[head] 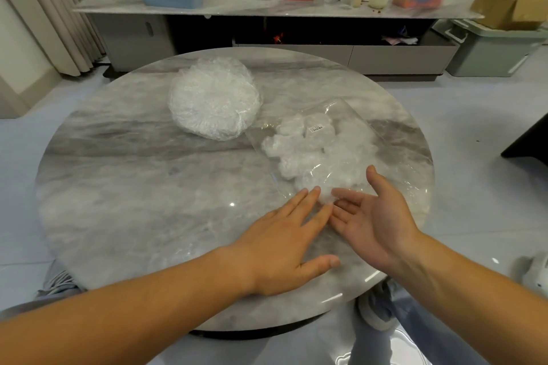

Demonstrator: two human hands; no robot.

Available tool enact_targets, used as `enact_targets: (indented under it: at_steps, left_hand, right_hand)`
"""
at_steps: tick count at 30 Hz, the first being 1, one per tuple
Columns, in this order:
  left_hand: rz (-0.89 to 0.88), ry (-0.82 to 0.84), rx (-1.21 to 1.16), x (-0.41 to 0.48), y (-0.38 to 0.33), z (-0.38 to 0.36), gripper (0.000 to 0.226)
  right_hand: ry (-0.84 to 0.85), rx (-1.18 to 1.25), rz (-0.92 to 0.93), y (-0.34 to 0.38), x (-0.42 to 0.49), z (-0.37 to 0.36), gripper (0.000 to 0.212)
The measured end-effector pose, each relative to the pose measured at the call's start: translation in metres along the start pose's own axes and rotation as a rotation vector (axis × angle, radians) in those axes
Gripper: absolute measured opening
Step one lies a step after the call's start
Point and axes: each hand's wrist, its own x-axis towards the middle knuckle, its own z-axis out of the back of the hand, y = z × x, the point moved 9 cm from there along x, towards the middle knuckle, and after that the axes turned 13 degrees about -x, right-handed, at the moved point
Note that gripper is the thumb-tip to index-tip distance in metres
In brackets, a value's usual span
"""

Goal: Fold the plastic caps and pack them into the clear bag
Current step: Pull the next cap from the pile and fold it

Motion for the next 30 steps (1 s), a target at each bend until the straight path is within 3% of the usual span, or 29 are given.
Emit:
enact_targets:
  at_steps: [6, 12, 16, 22, 27, 30]
  left_hand:
    - [-0.016, 0.003, -0.002, -0.001, 0.001, 0.001, 0.08]
    - [-0.034, 0.055, -0.004, -0.008, 0.008, 0.001, 0.083]
    - [-0.03, 0.065, 0.015, -0.009, 0.01, -0.001, 0.082]
    - [-0.003, 0.039, -0.029, -0.013, 0.02, 0.008, 0.079]
    - [0.141, -0.169, 0.056, -0.016, 0.079, 0.061, 0.088]
    - [0.331, -0.247, 0.138, -0.024, 0.134, 0.097, 0.079]
  right_hand:
    - [0.115, -0.058, -0.07, 0.0, 0.014, -0.021, 0.094]
    - [0.08, -0.103, -0.044, 0.01, 0.006, -0.001, 0.077]
    - [-0.046, -0.25, 0.009, 0.017, -0.01, 0.029, 0.057]
    - [-0.296, -0.617, 0.325, 0.074, -0.023, 0.035, 0.029]
    - [-0.155, -0.927, 0.631, 0.095, -0.017, -0.027, 0.026]
    - [0.037, -1.341, 0.76, 0.079, -0.012, -0.086, 0.028]
